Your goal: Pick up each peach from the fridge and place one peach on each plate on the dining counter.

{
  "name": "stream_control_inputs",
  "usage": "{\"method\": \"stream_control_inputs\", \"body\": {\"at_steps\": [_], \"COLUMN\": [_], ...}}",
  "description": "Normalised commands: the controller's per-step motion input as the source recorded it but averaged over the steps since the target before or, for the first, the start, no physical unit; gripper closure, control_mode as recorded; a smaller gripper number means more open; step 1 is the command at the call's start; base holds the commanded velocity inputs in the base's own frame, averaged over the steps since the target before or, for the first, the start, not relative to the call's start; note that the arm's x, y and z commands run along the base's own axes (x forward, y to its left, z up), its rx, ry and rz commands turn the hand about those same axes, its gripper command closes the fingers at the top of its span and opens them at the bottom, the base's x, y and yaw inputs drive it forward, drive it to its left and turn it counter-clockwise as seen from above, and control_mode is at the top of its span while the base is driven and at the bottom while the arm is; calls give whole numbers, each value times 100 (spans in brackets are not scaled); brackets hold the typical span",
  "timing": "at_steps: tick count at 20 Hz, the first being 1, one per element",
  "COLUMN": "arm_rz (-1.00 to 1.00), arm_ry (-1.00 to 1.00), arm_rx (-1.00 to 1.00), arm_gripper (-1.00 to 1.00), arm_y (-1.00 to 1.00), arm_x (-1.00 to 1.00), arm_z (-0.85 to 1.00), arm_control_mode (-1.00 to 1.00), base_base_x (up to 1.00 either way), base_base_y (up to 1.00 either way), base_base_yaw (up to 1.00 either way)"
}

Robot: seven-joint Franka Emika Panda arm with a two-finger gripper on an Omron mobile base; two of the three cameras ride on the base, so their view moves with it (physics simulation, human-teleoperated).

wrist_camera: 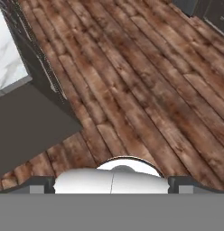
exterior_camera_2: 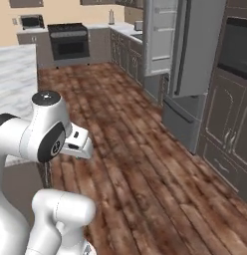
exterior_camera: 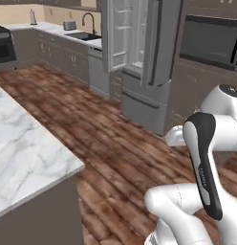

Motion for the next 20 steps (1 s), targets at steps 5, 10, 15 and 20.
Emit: {"method": "stream_control_inputs", "body": {"at_steps": [5,10,15,20], "arm_rz": [0,0,0,0], "arm_ry": [0,0,0,0], "arm_rx": [0,0,0,0], "arm_gripper": [-100,-100,-100,-100], "arm_y": [0,0,0,0], "arm_x": [0,0,0,0], "arm_z": [0,0,0,0], "arm_control_mode": [100,100,100,100], "base_base_x": [100,100,100,100], "base_base_y": [-71,-67,-36,-6], "base_base_yaw": [39,37,31,22]}}
